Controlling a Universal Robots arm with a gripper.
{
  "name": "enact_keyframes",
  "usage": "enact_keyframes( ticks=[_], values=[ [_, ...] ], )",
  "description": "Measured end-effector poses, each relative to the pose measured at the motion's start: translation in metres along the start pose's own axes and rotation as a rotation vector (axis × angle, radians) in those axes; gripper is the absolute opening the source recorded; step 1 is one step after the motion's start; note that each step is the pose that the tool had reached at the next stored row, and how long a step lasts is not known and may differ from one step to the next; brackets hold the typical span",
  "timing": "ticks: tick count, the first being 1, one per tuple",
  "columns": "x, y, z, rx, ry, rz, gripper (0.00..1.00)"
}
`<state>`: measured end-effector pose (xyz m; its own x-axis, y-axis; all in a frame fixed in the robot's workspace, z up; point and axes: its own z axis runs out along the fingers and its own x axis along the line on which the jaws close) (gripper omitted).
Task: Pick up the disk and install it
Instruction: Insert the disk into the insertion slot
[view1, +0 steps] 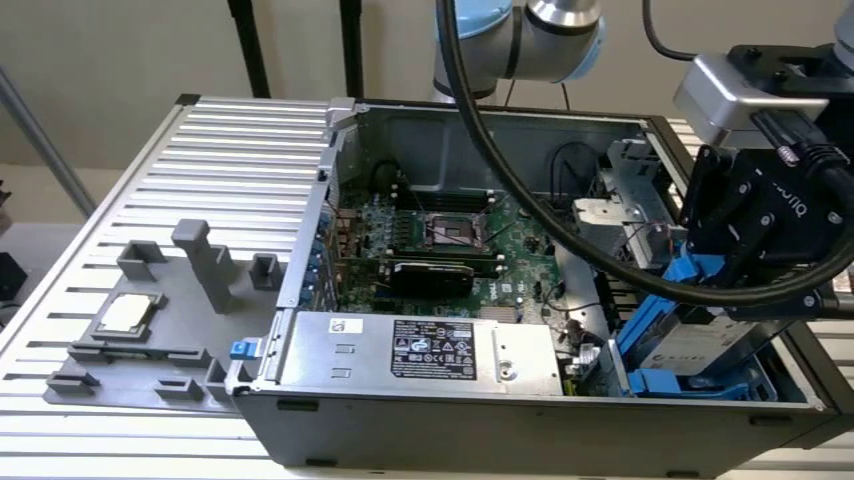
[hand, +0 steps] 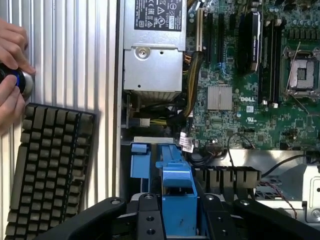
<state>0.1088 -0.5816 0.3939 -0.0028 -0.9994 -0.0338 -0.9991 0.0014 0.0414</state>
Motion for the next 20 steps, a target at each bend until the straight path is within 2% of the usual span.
enact_keyframes(
  ticks=[20],
  values=[
    [0.001, -0.0008, 0.0196, -0.004, 0.0001, -0.004, 0.0]
  ],
)
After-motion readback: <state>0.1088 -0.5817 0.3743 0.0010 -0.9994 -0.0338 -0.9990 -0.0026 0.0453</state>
